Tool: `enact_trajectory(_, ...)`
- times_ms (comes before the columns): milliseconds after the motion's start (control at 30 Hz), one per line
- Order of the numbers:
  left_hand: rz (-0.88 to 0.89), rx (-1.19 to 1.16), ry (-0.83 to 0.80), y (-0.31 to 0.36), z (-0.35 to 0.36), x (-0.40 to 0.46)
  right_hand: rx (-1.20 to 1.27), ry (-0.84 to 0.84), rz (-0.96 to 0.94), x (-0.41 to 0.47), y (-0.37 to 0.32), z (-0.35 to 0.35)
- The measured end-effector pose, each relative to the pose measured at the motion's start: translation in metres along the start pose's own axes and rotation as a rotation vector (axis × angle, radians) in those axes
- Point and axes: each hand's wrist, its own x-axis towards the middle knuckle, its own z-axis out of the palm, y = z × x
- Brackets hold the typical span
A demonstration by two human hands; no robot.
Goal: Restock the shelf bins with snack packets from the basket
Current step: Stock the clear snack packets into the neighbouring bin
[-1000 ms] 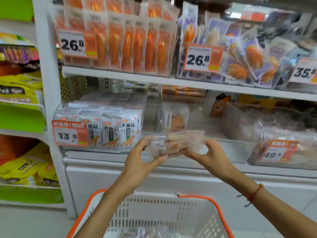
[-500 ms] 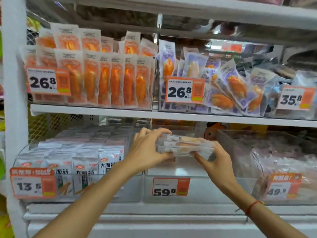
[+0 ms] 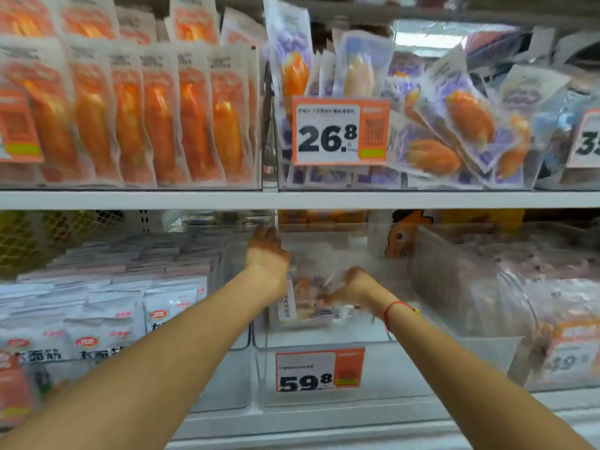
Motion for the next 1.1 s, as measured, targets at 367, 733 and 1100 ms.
enact_trajectory(367, 0.029, 0.382, -0.107, 0.013, 0.019, 0.020, -0.112, -0.124, 0.104, -0.010, -0.012, 0.016)
enact_trajectory(733, 0.301, 0.128, 0.071, 0.021, -0.003, -0.008, -0.043, -0.119, 0.094, -0.021, -0.015, 0.015)
enact_trajectory(1100, 0.271, 0.220, -0.172, 0.019, -0.001, -0.018, 0.101, -0.325, 0.160, -0.046, -0.024, -0.008)
